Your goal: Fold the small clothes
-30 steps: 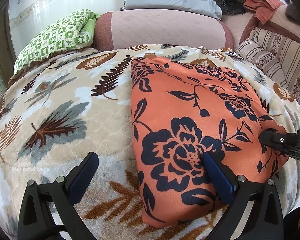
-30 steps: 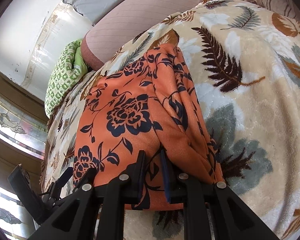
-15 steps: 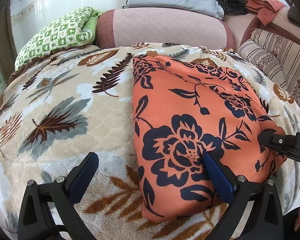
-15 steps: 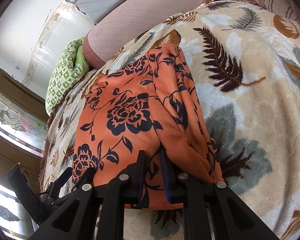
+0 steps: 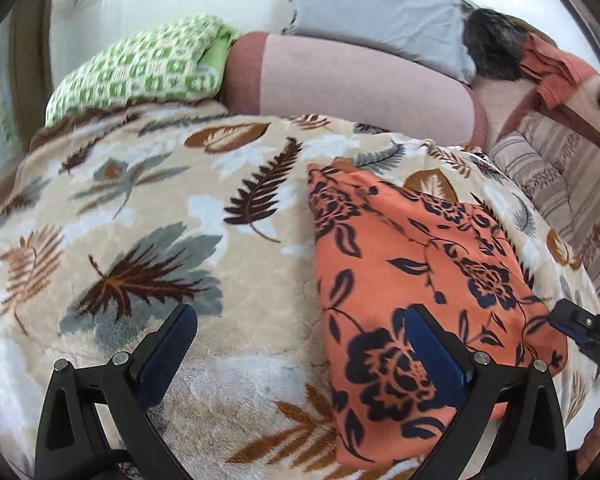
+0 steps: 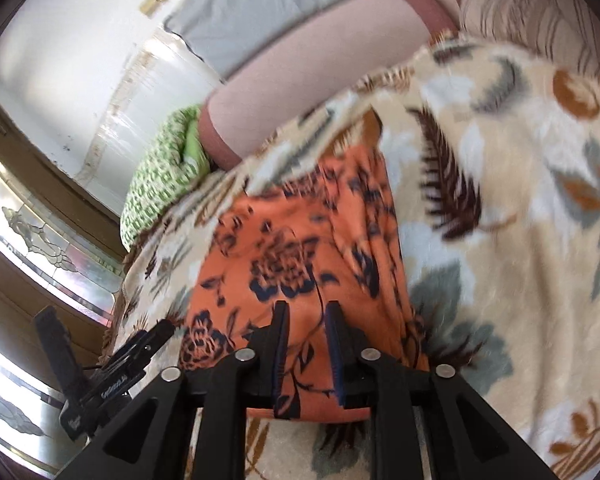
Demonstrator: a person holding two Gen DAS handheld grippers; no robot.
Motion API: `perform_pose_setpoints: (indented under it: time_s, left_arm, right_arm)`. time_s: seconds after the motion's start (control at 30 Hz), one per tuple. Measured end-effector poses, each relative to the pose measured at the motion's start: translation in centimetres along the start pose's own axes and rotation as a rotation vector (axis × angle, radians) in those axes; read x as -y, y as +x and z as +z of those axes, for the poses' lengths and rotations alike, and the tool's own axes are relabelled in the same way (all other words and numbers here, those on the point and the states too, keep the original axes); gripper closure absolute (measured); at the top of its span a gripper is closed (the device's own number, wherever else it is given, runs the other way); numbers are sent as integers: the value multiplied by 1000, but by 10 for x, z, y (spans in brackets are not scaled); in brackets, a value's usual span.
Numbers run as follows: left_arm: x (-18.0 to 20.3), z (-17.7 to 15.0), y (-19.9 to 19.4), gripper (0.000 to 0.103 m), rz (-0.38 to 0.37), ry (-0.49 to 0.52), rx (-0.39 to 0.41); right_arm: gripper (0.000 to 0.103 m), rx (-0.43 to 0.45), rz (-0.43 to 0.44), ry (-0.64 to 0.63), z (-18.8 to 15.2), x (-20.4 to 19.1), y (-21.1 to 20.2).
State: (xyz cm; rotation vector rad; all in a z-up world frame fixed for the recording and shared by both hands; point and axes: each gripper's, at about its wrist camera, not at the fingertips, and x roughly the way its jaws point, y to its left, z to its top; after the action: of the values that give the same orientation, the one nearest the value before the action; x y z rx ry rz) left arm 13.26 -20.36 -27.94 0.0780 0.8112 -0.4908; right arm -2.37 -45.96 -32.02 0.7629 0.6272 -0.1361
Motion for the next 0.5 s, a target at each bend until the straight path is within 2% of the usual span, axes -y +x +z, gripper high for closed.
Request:
perform_pose_setpoints:
  time_s: [0.07, 0.1, 0.17, 0.2, 0.3, 0.37, 0.4, 0.43, 0.5]
  left_arm:
    - [1, -4, 19, 0, 42, 22, -85]
    - [2, -7, 27, 0, 52, 36, -121]
    - [0, -9, 30, 0, 36, 5, -121]
    - [0, -6, 28, 0, 29, 4, -121]
    - [1, -2, 24, 0, 27, 27, -112]
    - [-5, 3, 18, 0, -38, -15, -93]
    - [-6, 5, 15, 0, -76, -32, -84]
    - [-7, 9, 14, 0, -107, -37, -83]
    - [-7, 18, 21, 0, -177, -21, -117]
  right_arm:
    - [61, -9, 14, 26, 1, 2, 3]
    - [47, -51, 2, 52, 0, 6, 11]
    - [47, -157, -8, 89, -6, 12, 33]
    - [47, -157, -21, 80, -7, 10, 35]
    - [47, -110, -36, 5, -2, -4, 23]
    - [46, -61, 13, 50, 5, 4, 10]
    - [39, -39, 37, 78, 9, 9, 5]
    - [28, -15, 51, 104, 12, 16, 0]
    - [25, 33, 32, 158, 24, 32, -7]
